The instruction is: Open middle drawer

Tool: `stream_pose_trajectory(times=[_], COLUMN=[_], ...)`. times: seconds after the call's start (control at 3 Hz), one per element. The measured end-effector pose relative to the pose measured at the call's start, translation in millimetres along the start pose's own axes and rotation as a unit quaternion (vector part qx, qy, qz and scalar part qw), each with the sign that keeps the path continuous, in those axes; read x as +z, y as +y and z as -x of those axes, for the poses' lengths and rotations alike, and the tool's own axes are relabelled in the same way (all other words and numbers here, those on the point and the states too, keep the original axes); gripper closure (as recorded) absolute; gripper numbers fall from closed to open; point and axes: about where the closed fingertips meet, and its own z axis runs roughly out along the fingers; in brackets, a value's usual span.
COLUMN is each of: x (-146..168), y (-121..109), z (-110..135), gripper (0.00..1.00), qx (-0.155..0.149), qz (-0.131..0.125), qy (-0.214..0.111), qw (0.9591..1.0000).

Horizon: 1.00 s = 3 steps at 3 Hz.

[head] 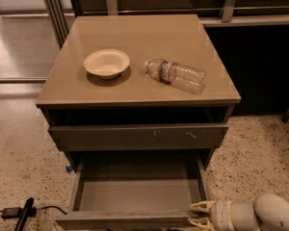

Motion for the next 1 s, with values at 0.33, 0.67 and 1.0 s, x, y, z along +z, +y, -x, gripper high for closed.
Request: stream_pose_trajectory(times=[0.33,0.67,1.0], x=[0.0,0.1,0.1], y=[0.0,0.0,0.0], z=[0.0,0.0,0.0], gripper=[0.05,0.00,0.00], qx=[0.000,0.000,0.000], qz=[0.000,0.000,0.000], qy=[0.000,0.000,0.000], qw=[1.0000,1.0000,1.0000])
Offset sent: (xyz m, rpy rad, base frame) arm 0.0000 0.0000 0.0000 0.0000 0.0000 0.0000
